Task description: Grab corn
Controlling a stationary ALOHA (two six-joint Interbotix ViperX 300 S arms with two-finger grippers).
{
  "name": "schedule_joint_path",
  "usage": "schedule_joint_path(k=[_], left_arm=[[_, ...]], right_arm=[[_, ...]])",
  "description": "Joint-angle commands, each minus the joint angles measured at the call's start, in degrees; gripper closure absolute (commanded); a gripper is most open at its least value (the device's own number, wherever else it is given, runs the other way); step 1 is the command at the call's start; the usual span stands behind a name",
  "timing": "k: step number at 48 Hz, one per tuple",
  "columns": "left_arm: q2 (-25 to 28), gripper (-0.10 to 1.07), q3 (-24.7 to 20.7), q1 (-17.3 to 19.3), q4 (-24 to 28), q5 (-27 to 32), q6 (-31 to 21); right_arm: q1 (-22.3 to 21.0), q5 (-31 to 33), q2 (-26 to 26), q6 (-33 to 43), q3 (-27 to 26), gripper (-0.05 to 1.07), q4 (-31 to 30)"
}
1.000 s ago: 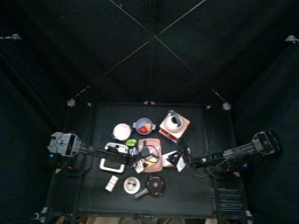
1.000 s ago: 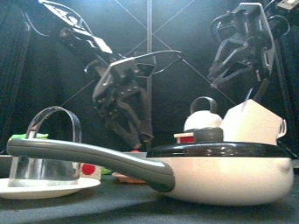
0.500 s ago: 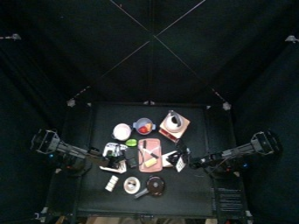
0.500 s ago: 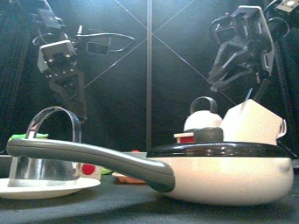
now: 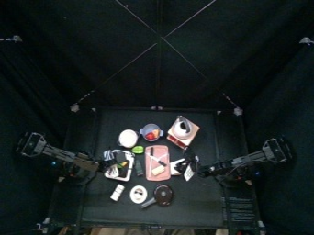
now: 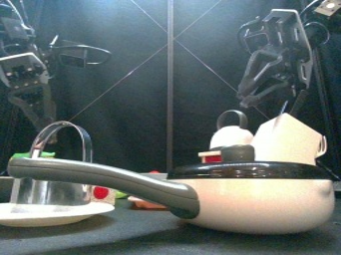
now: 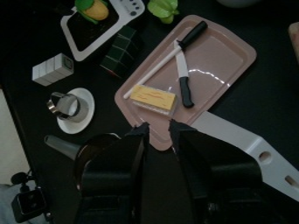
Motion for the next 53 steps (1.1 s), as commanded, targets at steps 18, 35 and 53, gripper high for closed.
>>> schedule_joint_path(k=[18,35,53], left_arm=[[-1.67,-0.04,5.54,0.88,-2.72,-8.35,-0.09],[1.93,-0.04,6.77,3.96,-3.08,-12.3,-0.09],[3.87,-0.03,6.86,6.42,-3.08,-12.48,-0.88]], right_arm=[[-0.53,-0.18,0.26,-0.09,-0.97,0.35,-0.44],[-0.53,-0.18,0.26,-0.09,-0.97,0.35,-0.44],[-0.53,-0.18,0.26,-0.09,-0.97,0.35,-0.35]])
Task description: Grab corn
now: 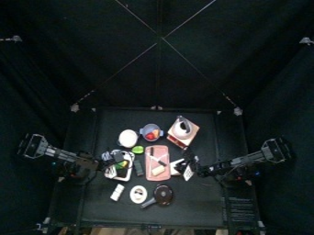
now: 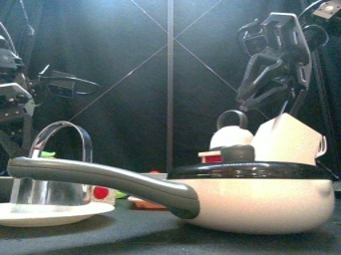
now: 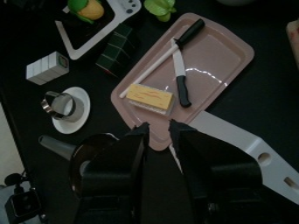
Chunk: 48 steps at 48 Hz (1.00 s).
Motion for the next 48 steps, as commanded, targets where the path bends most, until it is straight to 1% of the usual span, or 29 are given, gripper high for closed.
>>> schedule_joint_path(k=[1,6,18,24,35,40,48], left_arm=[[0.09,-0.03,-0.62,0.7,0.09,-0.18,-0.09],[0.09,0.0,-0.62,0.88,0.0,-0.18,-0.09],[0.09,0.14,-0.7,0.88,0.09,-0.18,-0.09],[0.0,0.18,-0.97,0.88,0.09,-0.26,0.09],[-1.76,0.19,-2.29,0.18,-0.35,-0.26,0.44],[-2.81,0.19,-2.81,-0.79,-0.88,-0.26,0.44],[-3.08,0.19,-2.9,-1.14,-1.05,-0.26,0.44]], right_arm=[[-0.18,-0.18,-0.53,-0.09,-0.97,0.35,-0.18],[-0.09,-0.18,-0.53,-0.09,-0.88,0.35,-0.26],[-0.18,-0.18,-0.53,-0.09,-0.88,0.35,-0.26],[-0.18,-0.18,-0.53,0.0,-0.88,0.35,-0.18],[-0.18,-0.18,-0.53,-0.09,-0.97,0.35,-0.18],[-0.18,-0.18,-0.53,-0.09,-0.97,0.35,-0.18],[-0.18,-0.18,-0.44,-0.09,-1.05,0.35,-0.26]])
